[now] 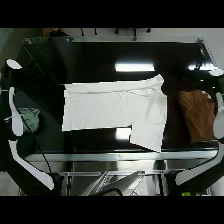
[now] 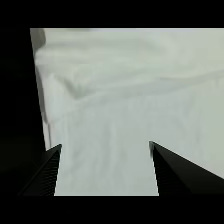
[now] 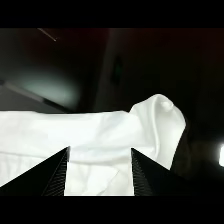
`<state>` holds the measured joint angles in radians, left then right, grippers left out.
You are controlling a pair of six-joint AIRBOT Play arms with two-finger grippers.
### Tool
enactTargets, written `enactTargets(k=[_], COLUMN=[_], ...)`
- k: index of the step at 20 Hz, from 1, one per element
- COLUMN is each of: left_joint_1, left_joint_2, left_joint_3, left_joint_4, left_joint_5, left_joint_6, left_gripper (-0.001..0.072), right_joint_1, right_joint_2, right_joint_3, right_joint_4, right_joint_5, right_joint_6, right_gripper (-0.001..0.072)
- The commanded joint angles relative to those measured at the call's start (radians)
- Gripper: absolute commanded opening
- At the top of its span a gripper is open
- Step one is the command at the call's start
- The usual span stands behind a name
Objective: Fold the shirts.
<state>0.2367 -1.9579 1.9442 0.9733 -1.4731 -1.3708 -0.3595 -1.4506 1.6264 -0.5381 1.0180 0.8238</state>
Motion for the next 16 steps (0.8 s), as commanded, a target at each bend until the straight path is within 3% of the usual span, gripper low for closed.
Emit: enactTargets(k=[1, 2, 7, 8, 13, 15, 16], left_joint_1=[0.051, 0.064, 0.117, 0.117, 0.073, 0.042, 0.029], left_joint_2=[0.139, 0.198, 0.406, 0.423, 0.432, 0.432, 0.432], left_joint_3=[-0.246, -0.381, -0.914, -0.968, -1.082, -1.065, -1.041], left_joint_4=[0.063, 0.101, 0.105, 0.103, -0.067, -0.093, -0.092], left_joint_5=[-0.100, -0.079, 0.130, 0.166, 0.279, 0.328, 0.342], left_joint_6=[-0.024, -0.017, 0.085, 0.100, 0.219, 0.230, 0.230], left_gripper=[0.0606, 0.0606, 0.0606, 0.0606, 0.0605, 0.0595, 0.0494], right_joint_1=[-0.084, -0.106, -0.212, -0.229, -0.264, -0.263, -0.262], right_joint_2=[0.153, 0.197, 0.467, 0.511, 0.649, 0.658, 0.658], right_joint_3=[-0.075, -0.132, -0.533, -0.600, -0.813, -0.864, -0.892], right_joint_4=[-0.054, -0.069, -0.109, -0.118, -0.235, -0.252, -0.253], right_joint_5=[0.169, 0.197, 0.224, 0.224, 0.222, 0.222, 0.221], right_joint_6=[0.095, 0.105, 0.187, 0.204, 0.283, 0.296, 0.296], right_gripper=[0.0426, 0.0339, 0.0350, 0.0392, 0.0409, 0.0425, 0.0509])
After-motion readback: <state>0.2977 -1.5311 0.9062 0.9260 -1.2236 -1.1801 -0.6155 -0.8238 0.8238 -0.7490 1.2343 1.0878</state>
